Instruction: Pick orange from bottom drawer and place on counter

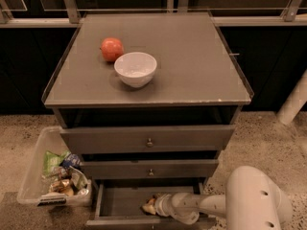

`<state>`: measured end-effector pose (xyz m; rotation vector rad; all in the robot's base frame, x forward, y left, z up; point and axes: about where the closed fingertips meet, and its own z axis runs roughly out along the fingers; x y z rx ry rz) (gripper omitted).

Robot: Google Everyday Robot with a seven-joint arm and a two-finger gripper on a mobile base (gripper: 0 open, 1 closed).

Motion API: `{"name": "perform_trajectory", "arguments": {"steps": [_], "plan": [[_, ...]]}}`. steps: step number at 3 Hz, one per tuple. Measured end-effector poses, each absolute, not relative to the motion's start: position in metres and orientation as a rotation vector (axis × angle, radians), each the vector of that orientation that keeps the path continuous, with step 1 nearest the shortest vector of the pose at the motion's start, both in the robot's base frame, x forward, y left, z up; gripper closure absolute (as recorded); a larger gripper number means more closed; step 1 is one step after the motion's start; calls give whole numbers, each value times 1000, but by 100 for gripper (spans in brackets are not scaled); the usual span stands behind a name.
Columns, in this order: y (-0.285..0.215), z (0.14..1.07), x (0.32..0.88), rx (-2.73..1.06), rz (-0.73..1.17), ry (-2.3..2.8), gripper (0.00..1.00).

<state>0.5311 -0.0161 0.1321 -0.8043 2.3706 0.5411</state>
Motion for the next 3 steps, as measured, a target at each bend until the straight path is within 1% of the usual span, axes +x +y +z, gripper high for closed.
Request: {"name": "perform_trajectory", "arguments": {"steps": [2, 3], "plan": [[-16, 132, 531, -804, 541, 2371, 88], [-28, 142, 533, -767, 610, 2355, 100]]}}
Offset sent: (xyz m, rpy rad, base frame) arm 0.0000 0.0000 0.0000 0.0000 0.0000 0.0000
